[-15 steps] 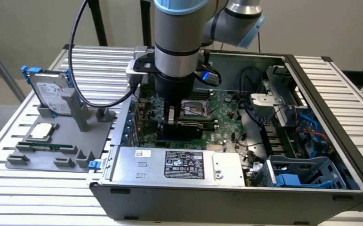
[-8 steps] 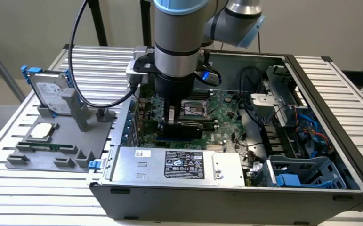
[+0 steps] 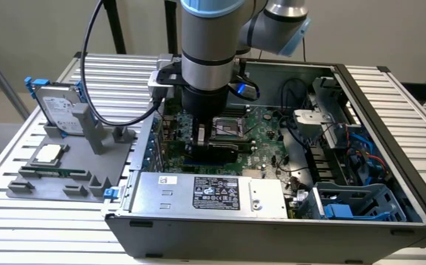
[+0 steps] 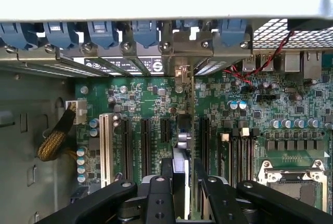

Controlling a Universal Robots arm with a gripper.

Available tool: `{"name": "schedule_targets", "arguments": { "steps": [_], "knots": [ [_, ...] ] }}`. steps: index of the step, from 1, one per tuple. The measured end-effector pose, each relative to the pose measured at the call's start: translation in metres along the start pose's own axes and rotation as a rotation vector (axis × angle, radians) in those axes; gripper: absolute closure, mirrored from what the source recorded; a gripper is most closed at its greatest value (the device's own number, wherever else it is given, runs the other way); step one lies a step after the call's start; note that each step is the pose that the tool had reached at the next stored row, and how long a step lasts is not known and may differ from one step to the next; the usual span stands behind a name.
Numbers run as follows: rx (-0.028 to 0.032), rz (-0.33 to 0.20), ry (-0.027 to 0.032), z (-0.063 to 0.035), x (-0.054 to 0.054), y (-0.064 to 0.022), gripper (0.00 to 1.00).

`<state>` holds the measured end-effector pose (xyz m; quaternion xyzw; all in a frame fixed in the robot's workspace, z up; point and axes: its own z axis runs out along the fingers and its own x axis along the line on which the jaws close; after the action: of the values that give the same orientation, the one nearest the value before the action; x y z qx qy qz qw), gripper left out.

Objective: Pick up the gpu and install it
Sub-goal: 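Press down on the gpu until it lock into place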

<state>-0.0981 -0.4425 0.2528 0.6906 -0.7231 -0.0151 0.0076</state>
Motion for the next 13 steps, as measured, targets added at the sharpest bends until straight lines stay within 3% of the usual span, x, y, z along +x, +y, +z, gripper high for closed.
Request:
{"name": "schedule_targets", "arguments": {
  "steps": [13],
  "knots": [
    [-0.0001,0.0,0.0,0.0,-0.001,0.0001,1.0]
  ]
}}
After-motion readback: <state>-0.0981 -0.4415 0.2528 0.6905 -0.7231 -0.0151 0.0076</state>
